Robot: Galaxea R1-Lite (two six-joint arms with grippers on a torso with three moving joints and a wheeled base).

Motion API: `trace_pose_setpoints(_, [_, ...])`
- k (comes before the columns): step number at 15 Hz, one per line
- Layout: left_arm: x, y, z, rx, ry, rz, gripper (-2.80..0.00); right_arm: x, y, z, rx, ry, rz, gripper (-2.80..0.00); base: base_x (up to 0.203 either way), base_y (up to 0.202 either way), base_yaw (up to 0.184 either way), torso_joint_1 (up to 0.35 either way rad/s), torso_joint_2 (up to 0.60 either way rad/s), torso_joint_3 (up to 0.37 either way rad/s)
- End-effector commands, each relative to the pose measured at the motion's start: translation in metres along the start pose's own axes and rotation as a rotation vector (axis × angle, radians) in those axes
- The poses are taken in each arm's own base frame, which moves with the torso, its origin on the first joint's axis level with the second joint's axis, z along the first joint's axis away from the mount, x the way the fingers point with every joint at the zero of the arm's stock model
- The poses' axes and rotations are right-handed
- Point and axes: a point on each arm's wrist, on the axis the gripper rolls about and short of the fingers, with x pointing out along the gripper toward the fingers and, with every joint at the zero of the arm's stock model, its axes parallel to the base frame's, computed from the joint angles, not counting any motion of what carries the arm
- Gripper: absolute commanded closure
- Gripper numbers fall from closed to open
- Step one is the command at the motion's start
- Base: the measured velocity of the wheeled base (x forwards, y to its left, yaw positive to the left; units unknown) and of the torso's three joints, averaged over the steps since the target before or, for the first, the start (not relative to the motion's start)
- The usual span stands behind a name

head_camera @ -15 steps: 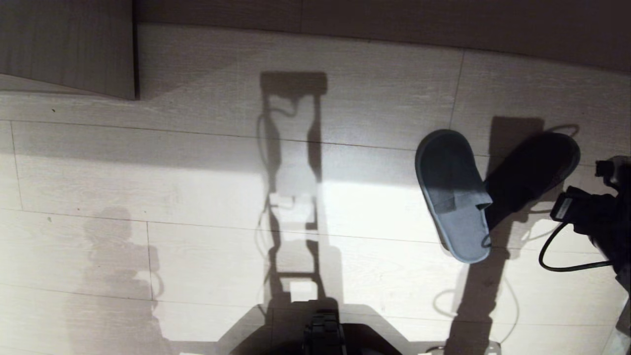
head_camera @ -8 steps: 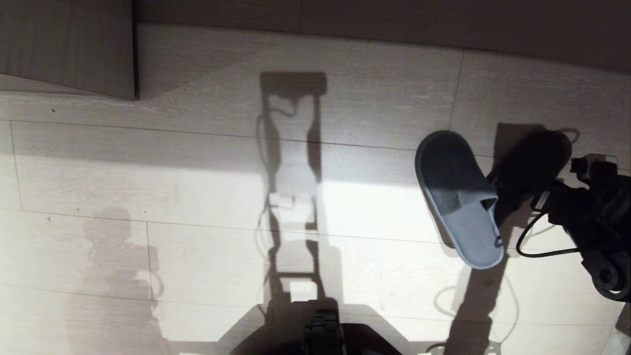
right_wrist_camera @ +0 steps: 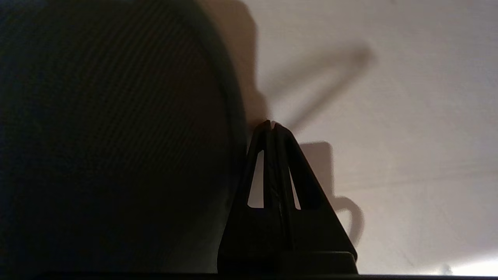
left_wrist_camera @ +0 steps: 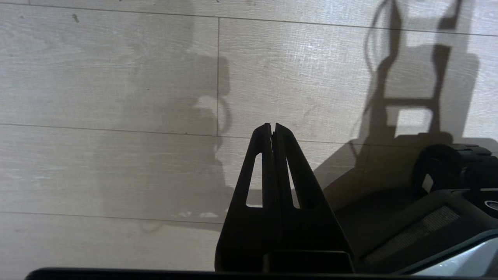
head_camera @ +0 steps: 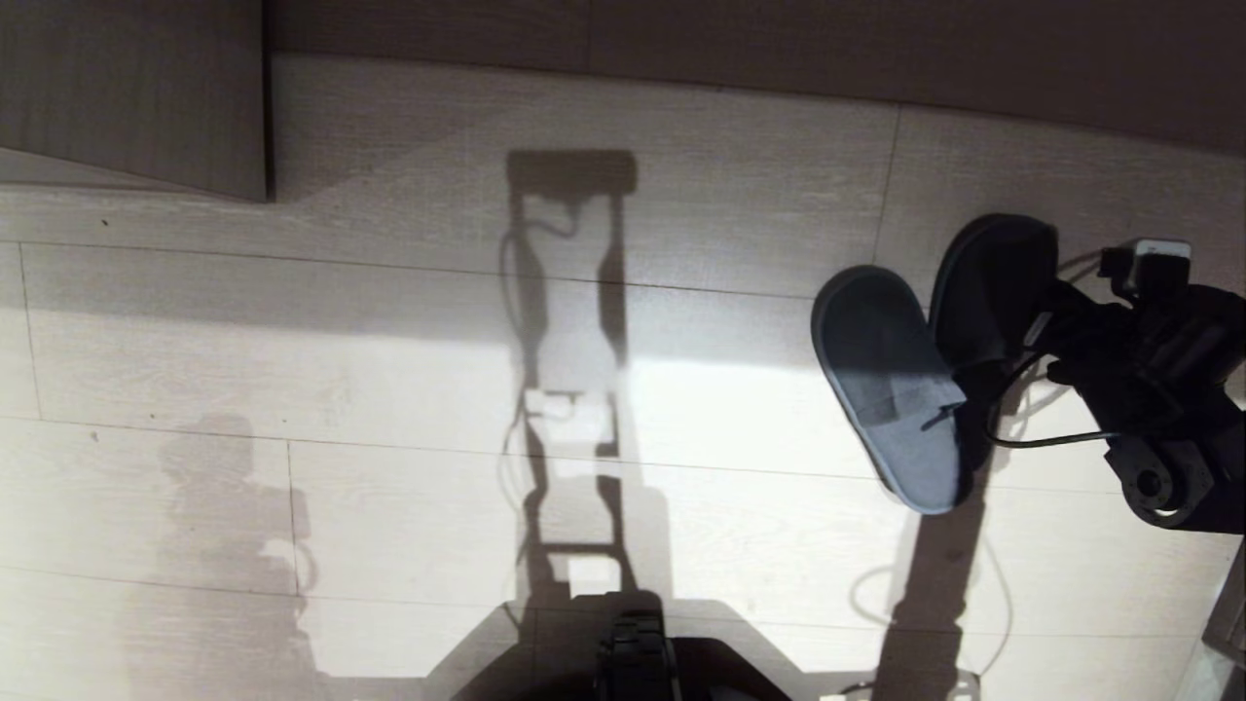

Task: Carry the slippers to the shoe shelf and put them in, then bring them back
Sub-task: Place the slippers on the floor

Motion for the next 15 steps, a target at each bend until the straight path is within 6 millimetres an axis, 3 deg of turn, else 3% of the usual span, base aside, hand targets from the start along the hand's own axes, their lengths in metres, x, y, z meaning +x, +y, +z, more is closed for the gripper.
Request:
trace_pose_setpoints(1, [0.0, 0.0, 0.0, 0.0, -0.001, 0.0, 0.0, 0.007, 0.019, -0.002, 0.006, 0.011, 0.071, 0.0, 0.0, 0.0, 0.0, 0.0, 0.0, 0.0])
trace_pose_setpoints(3, [0.0, 0.0, 0.0, 0.0, 0.001, 0.001, 0.0, 0.01, 0.028, 0.003, 0.009, 0.004, 0.091, 0.0, 0.0, 0.0, 0.0, 0.0, 0.0, 0.0])
trace_pose_setpoints(6, [0.0, 0.0, 0.0, 0.0, -0.001, 0.0, 0.0, 0.003, 0.021, 0.021, 0.001, -0.049, 0.067, 0.0, 0.0, 0.0, 0.0, 0.0, 0.0, 0.0])
trace_pose_setpoints(13, [0.0, 0.0, 0.0, 0.0, 0.0, 0.001, 0.0, -0.057, 0.003, 0.105, -0.053, -0.234, 0.034, 0.0, 0.0, 0.0, 0.0, 0.0, 0.0, 0.0])
trace_pose_setpoints(15, [0.0, 0.0, 0.0, 0.0, 0.0, 0.001, 0.0, -0.077, 0.001, 0.114, -0.065, -0.237, 0.033, 0.0, 0.0, 0.0, 0.0, 0.0, 0.0, 0.0])
